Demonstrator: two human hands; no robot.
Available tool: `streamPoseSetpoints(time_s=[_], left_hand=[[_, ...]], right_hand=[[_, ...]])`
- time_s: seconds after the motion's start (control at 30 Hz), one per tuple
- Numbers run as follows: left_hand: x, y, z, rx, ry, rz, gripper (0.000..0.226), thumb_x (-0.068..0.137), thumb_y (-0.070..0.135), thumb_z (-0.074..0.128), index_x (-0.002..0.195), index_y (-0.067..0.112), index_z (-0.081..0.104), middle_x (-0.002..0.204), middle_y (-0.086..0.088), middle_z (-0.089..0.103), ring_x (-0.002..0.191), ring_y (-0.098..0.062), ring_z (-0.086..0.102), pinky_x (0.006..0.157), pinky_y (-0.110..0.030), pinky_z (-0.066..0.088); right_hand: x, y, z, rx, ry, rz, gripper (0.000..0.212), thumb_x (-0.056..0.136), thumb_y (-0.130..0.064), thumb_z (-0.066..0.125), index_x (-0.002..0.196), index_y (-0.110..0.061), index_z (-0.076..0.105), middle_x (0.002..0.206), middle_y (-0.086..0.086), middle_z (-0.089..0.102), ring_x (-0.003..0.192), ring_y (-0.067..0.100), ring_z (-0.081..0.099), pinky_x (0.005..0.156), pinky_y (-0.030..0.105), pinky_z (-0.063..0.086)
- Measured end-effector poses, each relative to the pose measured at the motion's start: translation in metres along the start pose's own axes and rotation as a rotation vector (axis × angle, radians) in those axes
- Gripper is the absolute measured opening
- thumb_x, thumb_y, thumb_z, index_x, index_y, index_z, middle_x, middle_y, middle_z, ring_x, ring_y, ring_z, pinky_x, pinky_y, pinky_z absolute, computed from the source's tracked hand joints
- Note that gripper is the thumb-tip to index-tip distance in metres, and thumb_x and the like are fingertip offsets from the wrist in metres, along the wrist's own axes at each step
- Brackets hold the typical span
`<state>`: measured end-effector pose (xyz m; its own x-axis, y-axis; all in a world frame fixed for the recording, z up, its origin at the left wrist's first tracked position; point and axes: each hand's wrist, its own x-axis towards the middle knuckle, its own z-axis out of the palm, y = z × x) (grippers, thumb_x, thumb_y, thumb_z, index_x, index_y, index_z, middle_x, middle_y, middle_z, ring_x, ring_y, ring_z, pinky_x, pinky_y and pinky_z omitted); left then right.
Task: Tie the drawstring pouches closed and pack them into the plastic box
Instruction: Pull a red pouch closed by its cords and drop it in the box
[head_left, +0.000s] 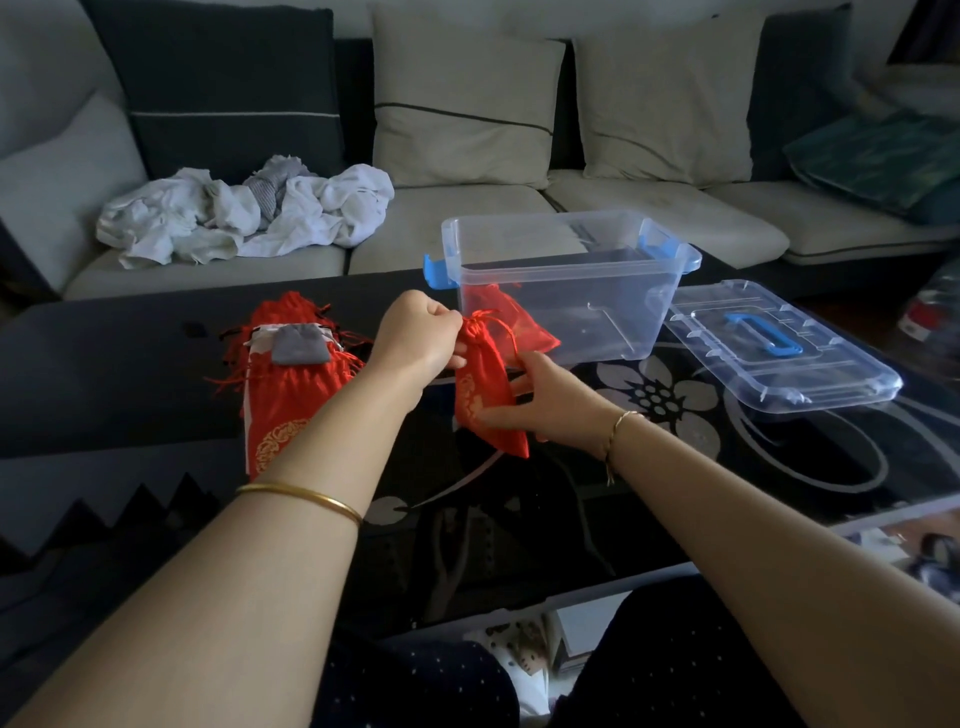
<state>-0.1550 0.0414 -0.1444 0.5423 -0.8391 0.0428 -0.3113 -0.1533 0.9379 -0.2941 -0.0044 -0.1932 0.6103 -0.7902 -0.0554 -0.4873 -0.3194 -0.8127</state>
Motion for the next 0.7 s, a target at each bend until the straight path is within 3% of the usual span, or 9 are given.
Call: streamPoseSetpoints(time_s=[0.1,0.27,0.43,0.57,0.63,0.7], left_hand=[[0.004,0.002,0.001,-0.153,0.021,-0.082,0.016,0.095,0.007,0.046,0.08,0.01,0.048,0.073,-0.009,0.06,0.066,-0.02,0.062,0.084,-0.043,0.057],[0.003,0.01,0.001,-0.288,0.013,-0.108,0.015,0.095,0.006,0.049,0.08,0.009,0.052,0.073,-0.01,0.061,0.066,-0.019,0.063,0.079,-0.037,0.057],[0.013,0.021,-0.003,-0.337,0.06,-0.059,0.019,0.095,0.009,0.047,0.077,0.012,0.052,0.069,-0.005,0.058,0.061,-0.014,0.058,0.059,-0.025,0.051],[0.038,0.03,-0.008,-0.277,0.072,-0.064,0.011,0.094,0.01,0.044,0.085,0.012,0.05,0.075,-0.003,0.058,0.061,-0.012,0.057,0.052,-0.022,0.045],[0.05,0.035,-0.008,-0.235,0.062,-0.074,0.015,0.094,0.009,0.043,0.082,0.013,0.05,0.073,-0.003,0.057,0.061,-0.012,0.057,0.053,-0.023,0.046],[0.062,0.041,-0.009,-0.196,0.049,-0.077,0.022,0.093,0.007,0.041,0.074,0.015,0.049,0.07,-0.003,0.056,0.06,-0.012,0.055,0.055,-0.023,0.046]], right_hand=[[0.003,0.003,-0.001,-0.05,0.14,-0.012,0.059,0.074,-0.032,0.075,0.123,-0.014,0.046,0.108,-0.002,0.058,0.097,0.014,0.057,0.081,0.028,0.05],[0.005,0.002,-0.001,-0.233,0.285,-0.056,0.036,0.083,-0.021,0.065,0.116,-0.01,0.055,0.107,0.006,0.062,0.099,0.024,0.057,0.083,0.031,0.043],[0.004,-0.021,-0.026,-0.286,0.452,-0.132,0.02,0.088,-0.017,0.056,0.105,-0.01,0.063,0.098,0.005,0.063,0.095,0.024,0.056,0.074,0.026,0.036],[0.024,-0.053,-0.065,-0.163,0.516,-0.179,0.018,0.088,-0.016,0.056,0.092,-0.003,0.067,0.079,0.007,0.062,0.074,0.023,0.057,0.074,0.037,0.047],[0.045,-0.07,-0.084,-0.137,0.558,-0.194,0.018,0.086,-0.014,0.056,0.089,0.002,0.065,0.071,0.008,0.055,0.065,0.022,0.05,0.064,0.032,0.039],[0.075,-0.083,-0.103,-0.216,0.586,-0.17,0.014,0.086,-0.014,0.056,0.082,-0.003,0.063,0.065,0.007,0.049,0.07,0.022,0.046,0.06,0.027,0.028]])
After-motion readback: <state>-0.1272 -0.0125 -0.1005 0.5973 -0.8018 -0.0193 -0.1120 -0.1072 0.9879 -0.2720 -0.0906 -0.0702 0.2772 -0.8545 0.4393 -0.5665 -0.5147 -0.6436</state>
